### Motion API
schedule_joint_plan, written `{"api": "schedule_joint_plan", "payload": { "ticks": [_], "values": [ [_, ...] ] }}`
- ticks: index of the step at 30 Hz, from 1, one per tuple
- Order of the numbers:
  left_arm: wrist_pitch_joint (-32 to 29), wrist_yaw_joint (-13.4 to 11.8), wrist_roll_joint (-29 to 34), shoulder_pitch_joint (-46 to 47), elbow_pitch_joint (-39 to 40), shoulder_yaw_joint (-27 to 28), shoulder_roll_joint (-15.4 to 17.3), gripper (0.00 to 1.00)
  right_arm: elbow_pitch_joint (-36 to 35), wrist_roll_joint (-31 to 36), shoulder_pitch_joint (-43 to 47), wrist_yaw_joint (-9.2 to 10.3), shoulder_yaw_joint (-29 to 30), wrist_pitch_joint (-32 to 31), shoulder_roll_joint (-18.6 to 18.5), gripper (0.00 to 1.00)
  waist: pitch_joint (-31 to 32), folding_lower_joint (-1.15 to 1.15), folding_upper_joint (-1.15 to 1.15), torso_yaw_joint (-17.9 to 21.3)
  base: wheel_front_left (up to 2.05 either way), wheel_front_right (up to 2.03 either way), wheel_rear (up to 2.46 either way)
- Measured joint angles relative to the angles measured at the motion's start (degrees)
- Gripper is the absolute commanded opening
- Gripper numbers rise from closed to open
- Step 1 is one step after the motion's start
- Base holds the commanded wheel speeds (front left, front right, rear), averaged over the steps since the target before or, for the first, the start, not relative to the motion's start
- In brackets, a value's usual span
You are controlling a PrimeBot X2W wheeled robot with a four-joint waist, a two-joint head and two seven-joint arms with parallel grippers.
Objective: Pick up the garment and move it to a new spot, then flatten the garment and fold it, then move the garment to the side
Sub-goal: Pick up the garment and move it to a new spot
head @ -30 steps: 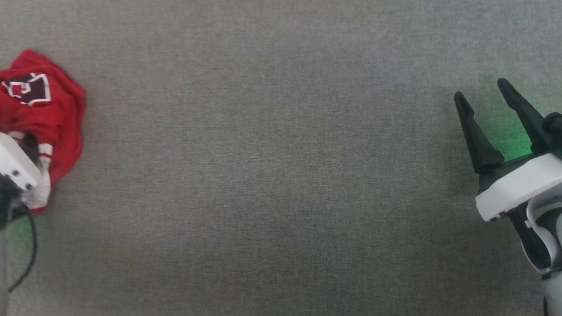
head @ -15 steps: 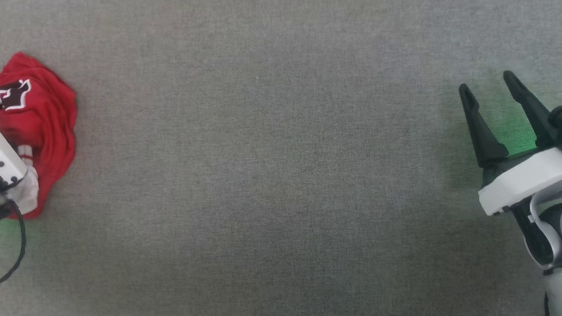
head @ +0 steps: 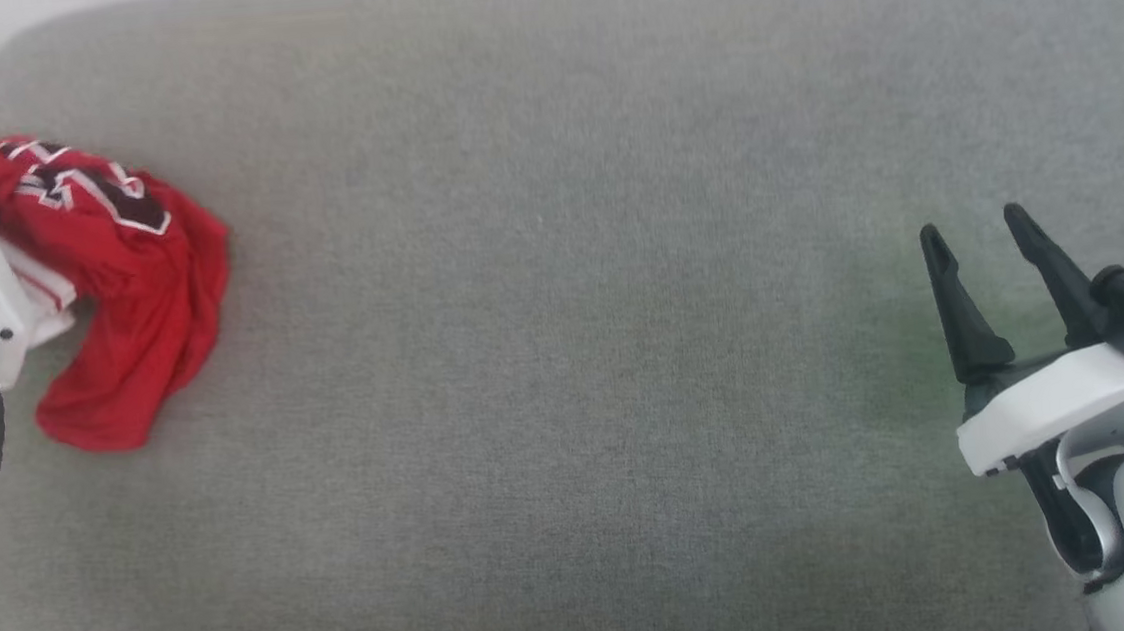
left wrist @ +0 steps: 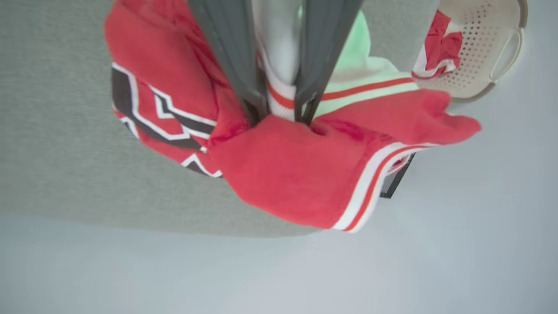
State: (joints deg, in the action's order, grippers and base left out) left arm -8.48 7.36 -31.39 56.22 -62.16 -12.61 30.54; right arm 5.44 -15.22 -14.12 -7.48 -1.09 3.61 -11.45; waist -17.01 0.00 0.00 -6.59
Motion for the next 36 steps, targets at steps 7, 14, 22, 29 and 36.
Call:
{"api": "schedule_joint_plan", "payload": {
  "ticks": [7, 14, 22, 29, 36],
  "values": [
    [-1.3, 0.1, 0.1, -0.4, 10.4, -2.7, 3.0, 0.0, 0.3, -0.4, 1.7, 0.0, 1.1, 0.5, 0.6, 1.0, 5.2, 0.0, 0.0, -1.1, 0.0, 0.0, 0.0],
    [-7.3, -1.0, 0.1, -3.0, 24.7, -3.4, 5.9, 0.0, 0.1, -0.4, 3.2, 0.0, 2.4, 1.0, 1.3, 1.0, 9.1, 0.0, 0.0, -1.3, 0.0, 0.0, 0.0],
    [-16.3, -4.5, -1.2, -7.8, 44.4, -3.2, 8.9, 0.0, -0.4, -0.4, 3.4, 0.0, 3.7, 1.2, 1.9, 1.0, 10.9, 0.0, 0.0, 1.9, 0.0, 0.0, 0.0],
    [-23.3, -7.8, -2.9, -12.3, 59.5, -3.8, 10.1, 0.0, -0.6, -0.3, 3.2, 0.0, 5.2, 1.7, 1.9, 1.0, 11.0, 0.0, 0.0, 7.9, 0.0, 0.0, 0.0],
    [-27.2, -8.7, -3.4, -13.6, 67.3, -6.9, 8.2, 0.0, -1.2, -0.2, 2.9, 0.0, 7.1, 2.4, 2.2, 1.0, 9.8, 0.0, 0.0, 14.5, 0.0, 0.0, 0.0]
  ]
}}
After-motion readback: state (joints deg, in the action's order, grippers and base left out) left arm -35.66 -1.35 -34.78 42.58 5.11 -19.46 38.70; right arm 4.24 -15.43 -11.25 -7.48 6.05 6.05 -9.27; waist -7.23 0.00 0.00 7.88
